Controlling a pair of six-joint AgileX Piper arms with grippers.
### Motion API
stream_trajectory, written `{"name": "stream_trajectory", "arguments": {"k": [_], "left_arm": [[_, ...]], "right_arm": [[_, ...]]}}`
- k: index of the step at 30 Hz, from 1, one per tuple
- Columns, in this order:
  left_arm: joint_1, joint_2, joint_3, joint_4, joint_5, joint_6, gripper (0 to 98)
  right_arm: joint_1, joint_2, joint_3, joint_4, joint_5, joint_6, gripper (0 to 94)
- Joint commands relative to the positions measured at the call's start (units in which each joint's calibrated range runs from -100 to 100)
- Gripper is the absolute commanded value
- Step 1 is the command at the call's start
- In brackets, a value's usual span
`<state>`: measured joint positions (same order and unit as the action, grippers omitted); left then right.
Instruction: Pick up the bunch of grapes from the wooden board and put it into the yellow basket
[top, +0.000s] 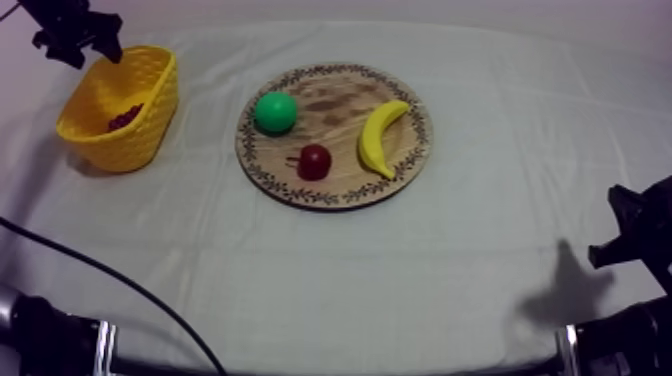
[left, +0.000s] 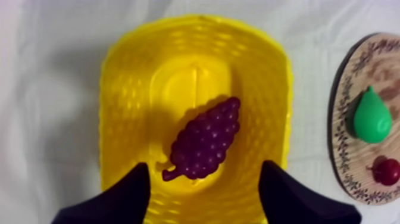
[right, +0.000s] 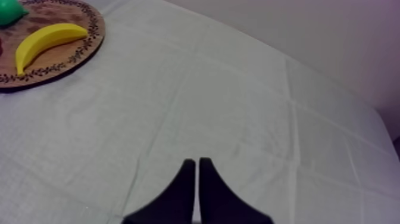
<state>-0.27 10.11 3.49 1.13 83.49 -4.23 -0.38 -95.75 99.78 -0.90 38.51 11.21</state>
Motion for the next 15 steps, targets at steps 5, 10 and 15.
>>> {"name": "stream_trajectory", "arguments": {"k": [5,10,15], "left_arm": [[0.0,-14.1,12.1,0.21,-12.7,0.6,43.9],[0.0,-24.1,23.9,0.01,-24.6,0.7,32.0],[-0.5,-35.1,36.0,0.04,-35.0,0.4,24.5]], "right_arm": [[0.0,0.0,0.0,0.0,0.0,0.0,0.3],[0.0,0.0,0.0,0.0,0.0,0.0,0.3],[0.0,0.0,0.0,0.0,0.0,0.0,0.3]]}}
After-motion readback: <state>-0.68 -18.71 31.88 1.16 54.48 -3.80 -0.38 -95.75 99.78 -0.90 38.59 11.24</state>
